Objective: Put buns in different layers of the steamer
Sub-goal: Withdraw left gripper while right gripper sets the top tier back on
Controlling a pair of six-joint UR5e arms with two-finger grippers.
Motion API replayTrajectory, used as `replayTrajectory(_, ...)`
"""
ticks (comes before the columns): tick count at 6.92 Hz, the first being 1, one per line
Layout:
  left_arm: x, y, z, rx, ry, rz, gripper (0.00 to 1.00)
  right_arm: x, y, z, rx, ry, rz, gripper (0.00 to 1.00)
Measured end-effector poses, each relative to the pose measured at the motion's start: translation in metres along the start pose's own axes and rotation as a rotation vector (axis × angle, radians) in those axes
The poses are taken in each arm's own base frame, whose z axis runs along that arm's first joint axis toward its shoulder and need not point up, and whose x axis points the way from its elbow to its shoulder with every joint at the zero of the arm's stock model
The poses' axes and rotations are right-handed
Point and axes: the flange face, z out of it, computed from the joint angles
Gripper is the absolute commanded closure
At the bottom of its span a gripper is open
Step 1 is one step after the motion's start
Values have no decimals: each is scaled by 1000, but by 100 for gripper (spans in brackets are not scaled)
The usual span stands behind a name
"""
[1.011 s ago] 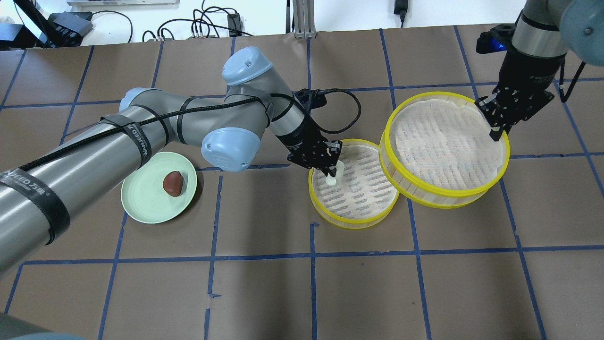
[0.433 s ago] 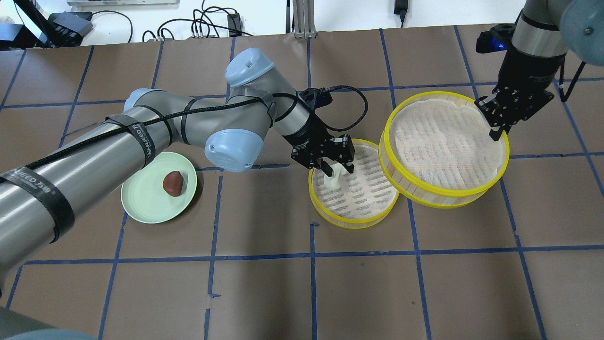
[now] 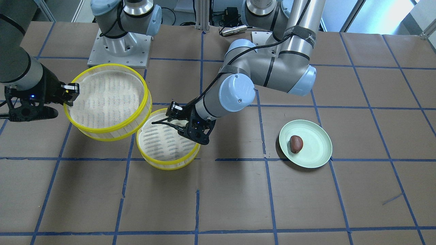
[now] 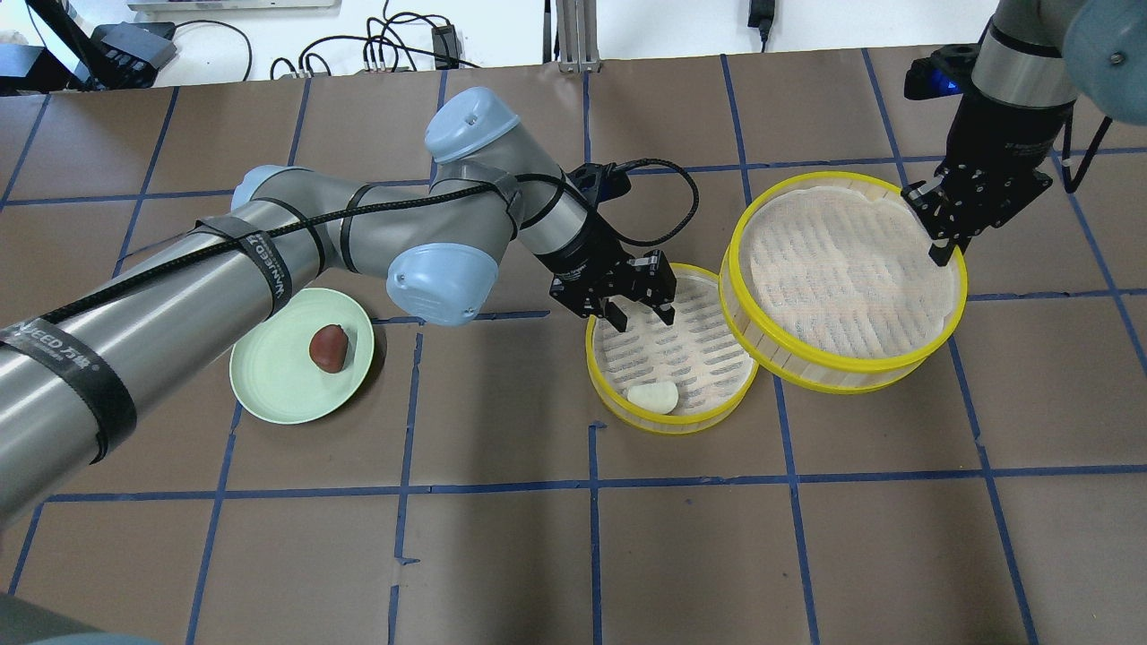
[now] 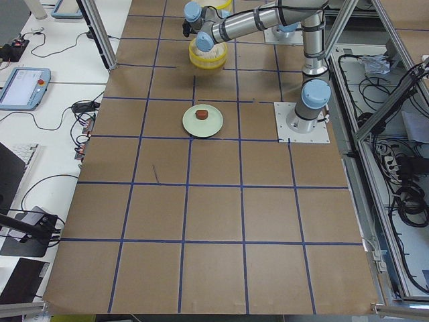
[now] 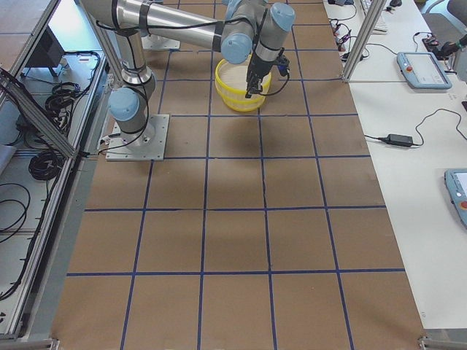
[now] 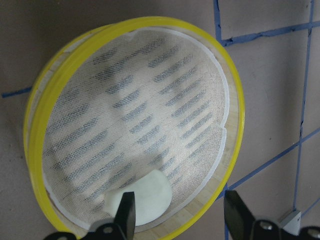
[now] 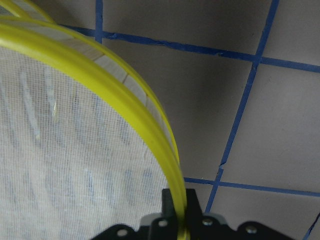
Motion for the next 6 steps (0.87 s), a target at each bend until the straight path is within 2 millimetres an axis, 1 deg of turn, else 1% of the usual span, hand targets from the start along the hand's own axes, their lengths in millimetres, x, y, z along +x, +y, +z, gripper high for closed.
replayTrajectory(1,-14,-2,-11,22,-88,-11,18,-4,-1,1,0,-1,17,92)
replayTrajectory(2,-49,-10,-31,50,-225,-48,16,-16,-4,4,-2,0,35,92)
replayTrajectory(3,-88,-16,-53,67,-326,-89,17,-38,-9,8,-1,6,31,92)
replayTrajectory(4,-127,-17,-74,70,-402,-112,18,-61,-14,15,6,13,25,92)
replayTrajectory(5,-167,-14,-94,58,-467,-106,20,-77,-21,25,19,7,41,91)
replayTrajectory(6,-209,-6,-110,27,-505,-83,20,-91,-28,35,38,-8,92,91)
